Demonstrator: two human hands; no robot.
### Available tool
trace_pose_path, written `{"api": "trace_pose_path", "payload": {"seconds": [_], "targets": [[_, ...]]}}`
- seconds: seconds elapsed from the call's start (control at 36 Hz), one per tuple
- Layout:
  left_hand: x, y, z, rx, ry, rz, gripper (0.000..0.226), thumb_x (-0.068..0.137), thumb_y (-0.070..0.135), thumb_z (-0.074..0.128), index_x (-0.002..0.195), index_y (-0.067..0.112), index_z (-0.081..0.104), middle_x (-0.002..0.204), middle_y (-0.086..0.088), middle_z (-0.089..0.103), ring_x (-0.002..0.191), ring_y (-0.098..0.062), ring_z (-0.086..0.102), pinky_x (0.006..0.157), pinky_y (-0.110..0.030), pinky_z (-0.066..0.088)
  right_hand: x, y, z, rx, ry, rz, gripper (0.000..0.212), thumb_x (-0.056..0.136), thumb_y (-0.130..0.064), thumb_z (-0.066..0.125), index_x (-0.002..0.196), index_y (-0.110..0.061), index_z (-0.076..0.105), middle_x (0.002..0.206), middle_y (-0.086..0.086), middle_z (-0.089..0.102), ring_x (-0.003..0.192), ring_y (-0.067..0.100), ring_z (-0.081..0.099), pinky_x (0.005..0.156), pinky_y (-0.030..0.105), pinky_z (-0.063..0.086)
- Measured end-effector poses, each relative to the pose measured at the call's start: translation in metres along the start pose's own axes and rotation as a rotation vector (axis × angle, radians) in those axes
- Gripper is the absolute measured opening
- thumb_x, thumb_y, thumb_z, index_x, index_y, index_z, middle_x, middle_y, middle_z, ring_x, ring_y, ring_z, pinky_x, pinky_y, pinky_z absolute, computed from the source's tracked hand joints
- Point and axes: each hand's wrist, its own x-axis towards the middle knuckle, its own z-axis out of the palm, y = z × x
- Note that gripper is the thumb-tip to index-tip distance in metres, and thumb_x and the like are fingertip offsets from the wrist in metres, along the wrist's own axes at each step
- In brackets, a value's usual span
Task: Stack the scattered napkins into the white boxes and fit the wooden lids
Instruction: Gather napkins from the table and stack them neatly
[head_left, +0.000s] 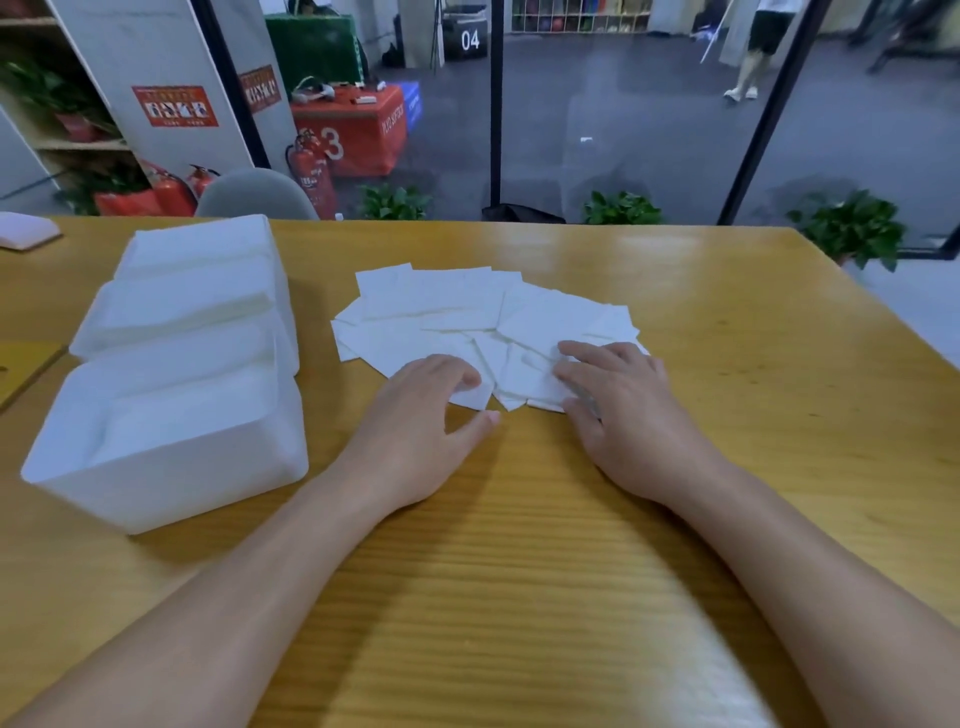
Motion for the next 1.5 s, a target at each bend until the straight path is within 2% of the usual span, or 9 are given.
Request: {"api": "trace_pose_path", "payload": {"seconds": [0.22, 0.42, 0.69, 0.78, 0.89, 1.06, 1.19, 1.31, 1.5], "targets": [[-0.002, 0.002, -0.002, -0.007, 0.008, -0.019, 0.044, 0.102, 0.062, 0.061, 0.134, 0.033, 0.062, 0.135, 0.023, 0.058, 0.132, -0.001, 0.048, 0.115, -0.033, 0.042, 0.004, -0.002, 0.002, 0.024, -0.032, 0.003, 0.048, 0.107, -0.030, 0.058, 0.154, -0.021, 0.055, 0.161, -0.010, 0.048, 0.140, 0.024, 0.041, 0.117, 0.043, 0.028], [-0.004, 0.015, -0.002, -0.144, 0.169, 0.120, 0.055, 0.093, 0.038, 0.083, 0.144, 0.035, 0.060, 0.142, 0.022, 0.056, 0.136, -0.005, 0.045, 0.111, -0.023, 0.039, -0.012, -0.024, -0.007, 0.156, 0.013, -0.160, 0.035, 0.103, -0.029, 0.069, 0.137, -0.022, 0.070, 0.141, -0.011, 0.064, 0.130, 0.021, 0.052, 0.111, 0.040, 0.033], [-0.009, 0.016, 0.000, -0.278, 0.063, 0.083, 0.015, 0.101, 0.027, 0.075, 0.108, 0.039, 0.078, 0.101, 0.018, 0.069, 0.102, 0.000, 0.066, 0.090, -0.017, 0.049, -0.025, -0.023, -0.013, 0.418, 0.032, -0.075, 0.039, 0.098, -0.030, 0.077, 0.135, -0.038, 0.066, 0.129, -0.027, 0.065, 0.130, 0.003, 0.051, 0.111, 0.026, 0.039], [-0.009, 0.017, -0.006, -0.470, 0.054, 0.104, 0.012, 0.102, 0.015, 0.075, 0.101, 0.027, 0.079, 0.100, 0.011, 0.076, 0.102, -0.009, 0.072, 0.093, -0.028, 0.057, -0.025, -0.010, -0.012, 0.278, 0.073, -0.049, 0.047, 0.096, -0.035, 0.079, 0.139, -0.036, 0.064, 0.133, -0.025, 0.063, 0.132, 0.010, 0.047, 0.114, 0.033, 0.033], [-0.008, 0.022, -0.009, -0.674, 0.068, 0.153, 0.009, 0.103, 0.003, 0.070, 0.103, 0.011, 0.074, 0.100, -0.001, 0.073, 0.099, -0.024, 0.068, 0.084, -0.043, 0.059, -0.025, 0.006, -0.011, 0.230, 0.163, -0.111, 0.009, 0.099, -0.029, 0.078, 0.107, -0.033, 0.075, 0.102, -0.022, 0.070, 0.115, 0.016, 0.057, 0.113, 0.036, 0.029], [-0.006, 0.021, -0.007, -0.820, 0.094, 0.108, 0.013, 0.106, 0.005, 0.068, 0.116, 0.010, 0.075, 0.112, -0.005, 0.073, 0.095, -0.029, 0.065, 0.088, -0.040, 0.055, -0.032, 0.004, -0.035, 0.640, 0.082, -0.012, 0.007, 0.106, -0.023, 0.068, 0.099, -0.024, 0.069, 0.101, -0.009, 0.072, 0.095, 0.019, 0.066, 0.085, 0.034, 0.051], [-0.011, 0.026, -0.003, -0.831, 0.013, 0.090, 0.021, 0.099, 0.021, 0.080, 0.120, 0.020, 0.079, 0.114, -0.010, 0.074, 0.102, -0.045, 0.068, 0.095, -0.057, 0.057, -0.035, -0.001, -0.036, 0.794, 0.055, 0.054, 0.004, 0.105, -0.020, 0.070, 0.103, -0.023, 0.071, 0.077, 0.002, 0.065, 0.066, 0.029, 0.053, 0.058, 0.032, 0.039], [-0.011, 0.027, 0.002, -0.776, -0.068, 0.019, 0.014, 0.098, 0.016, 0.082, 0.110, 0.021, 0.083, 0.111, -0.002, 0.081, 0.106, -0.035, 0.075, 0.101, -0.063, 0.057, -0.037, -0.003, -0.034, 0.849, -0.023, 0.180, 0.004, 0.105, -0.025, 0.070, 0.108, -0.028, 0.071, 0.079, 0.016, 0.067, 0.057, 0.030, 0.046, 0.053, 0.035, 0.035], [-0.019, 0.031, -0.004, -0.328, -0.121, -0.009, 0.012, 0.096, 0.029, 0.082, 0.105, 0.037, 0.080, 0.099, 0.024, 0.077, 0.074, 0.004, 0.066, 0.069, -0.011, 0.045, -0.038, 0.009, -0.023, 0.364, 0.004, 0.021, 0.007, 0.097, -0.026, 0.076, 0.102, -0.031, 0.075, 0.094, -0.020, 0.066, 0.090, 0.002, 0.057, 0.072, 0.017, 0.039]]}}
